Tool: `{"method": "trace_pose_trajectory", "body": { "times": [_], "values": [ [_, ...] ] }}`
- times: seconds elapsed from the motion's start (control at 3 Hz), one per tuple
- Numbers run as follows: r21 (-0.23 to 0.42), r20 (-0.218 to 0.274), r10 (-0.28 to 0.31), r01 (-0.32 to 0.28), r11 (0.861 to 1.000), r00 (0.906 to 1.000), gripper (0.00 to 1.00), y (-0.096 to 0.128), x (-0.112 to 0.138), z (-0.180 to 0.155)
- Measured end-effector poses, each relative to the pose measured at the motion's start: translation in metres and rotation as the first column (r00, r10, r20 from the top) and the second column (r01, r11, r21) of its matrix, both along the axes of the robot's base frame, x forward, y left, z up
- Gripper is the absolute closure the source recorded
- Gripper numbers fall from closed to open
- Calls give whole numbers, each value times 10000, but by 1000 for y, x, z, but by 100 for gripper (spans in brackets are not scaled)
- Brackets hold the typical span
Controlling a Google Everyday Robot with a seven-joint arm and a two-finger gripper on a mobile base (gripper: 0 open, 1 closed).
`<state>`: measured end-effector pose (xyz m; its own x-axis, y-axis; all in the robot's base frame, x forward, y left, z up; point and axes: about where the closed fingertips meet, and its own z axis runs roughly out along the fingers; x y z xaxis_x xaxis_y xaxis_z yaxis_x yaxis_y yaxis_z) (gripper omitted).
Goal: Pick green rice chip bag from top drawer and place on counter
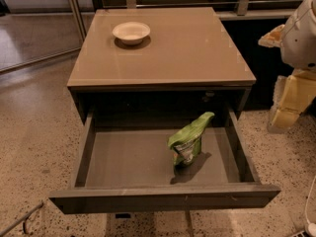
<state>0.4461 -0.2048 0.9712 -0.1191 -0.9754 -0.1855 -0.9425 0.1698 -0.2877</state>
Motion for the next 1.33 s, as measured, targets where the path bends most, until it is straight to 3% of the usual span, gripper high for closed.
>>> {"method": "trace_pose_trajectory", "body": {
  "times": [0.33, 0.67, 1.0, 1.33],
  "values": [
    [-571, 242, 1824, -1808, 9819, 9829, 0, 22, 11, -19],
    [-1192, 313, 3644, -3585, 9259, 9307, 0, 47, 25, -45],
    [-1434, 206, 4799, -4724, 8696, 8771, 0, 68, 43, -76],
    [-1350, -115, 5371, -5335, 8349, 8434, 0, 82, 67, -116]
  ]
}}
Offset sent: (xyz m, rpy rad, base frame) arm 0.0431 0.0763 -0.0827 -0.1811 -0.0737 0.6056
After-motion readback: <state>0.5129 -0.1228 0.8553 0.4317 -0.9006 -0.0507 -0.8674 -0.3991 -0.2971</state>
